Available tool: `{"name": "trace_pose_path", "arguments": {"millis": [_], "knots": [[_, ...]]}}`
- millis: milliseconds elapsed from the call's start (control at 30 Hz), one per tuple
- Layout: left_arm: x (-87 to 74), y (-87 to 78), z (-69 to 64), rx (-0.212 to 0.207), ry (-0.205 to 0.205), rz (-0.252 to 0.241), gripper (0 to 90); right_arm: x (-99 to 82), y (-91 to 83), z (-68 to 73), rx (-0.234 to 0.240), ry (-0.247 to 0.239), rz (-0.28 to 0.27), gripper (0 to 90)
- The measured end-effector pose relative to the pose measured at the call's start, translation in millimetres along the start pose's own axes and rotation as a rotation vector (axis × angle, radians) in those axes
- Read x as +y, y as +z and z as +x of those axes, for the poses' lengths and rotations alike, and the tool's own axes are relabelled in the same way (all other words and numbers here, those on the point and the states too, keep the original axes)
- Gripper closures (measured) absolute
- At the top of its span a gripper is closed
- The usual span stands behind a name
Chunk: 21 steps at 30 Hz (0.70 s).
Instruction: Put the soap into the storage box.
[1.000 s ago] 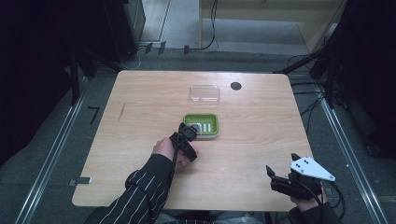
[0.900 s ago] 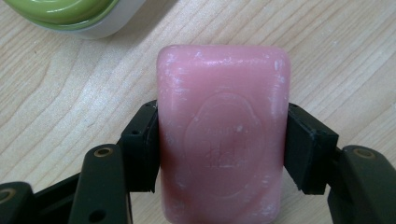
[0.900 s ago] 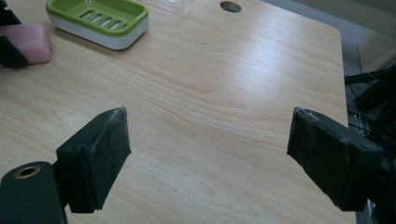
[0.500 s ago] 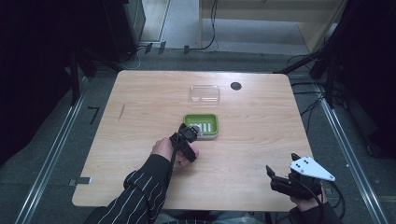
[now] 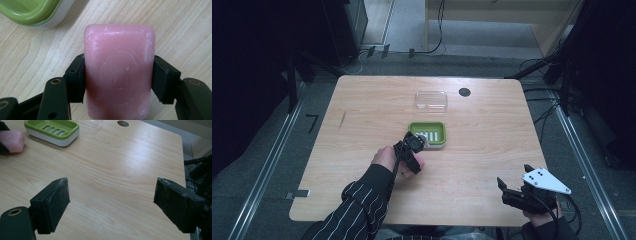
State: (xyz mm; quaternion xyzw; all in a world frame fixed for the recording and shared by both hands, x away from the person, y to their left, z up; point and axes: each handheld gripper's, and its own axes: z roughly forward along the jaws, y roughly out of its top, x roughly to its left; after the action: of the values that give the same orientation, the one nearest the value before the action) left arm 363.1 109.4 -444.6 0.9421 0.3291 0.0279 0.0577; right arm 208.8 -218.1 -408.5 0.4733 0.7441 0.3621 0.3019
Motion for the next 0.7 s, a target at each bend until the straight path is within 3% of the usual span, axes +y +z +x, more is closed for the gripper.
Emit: {"name": "trace_pose_path", "arguments": {"millis": [700], "knots": [[6.6,-15.3,4.6,-0.009,0.099,-0.012,38.5,0.4,0.7,0.3,0.002,-0.002,0.001,13.5]]}}
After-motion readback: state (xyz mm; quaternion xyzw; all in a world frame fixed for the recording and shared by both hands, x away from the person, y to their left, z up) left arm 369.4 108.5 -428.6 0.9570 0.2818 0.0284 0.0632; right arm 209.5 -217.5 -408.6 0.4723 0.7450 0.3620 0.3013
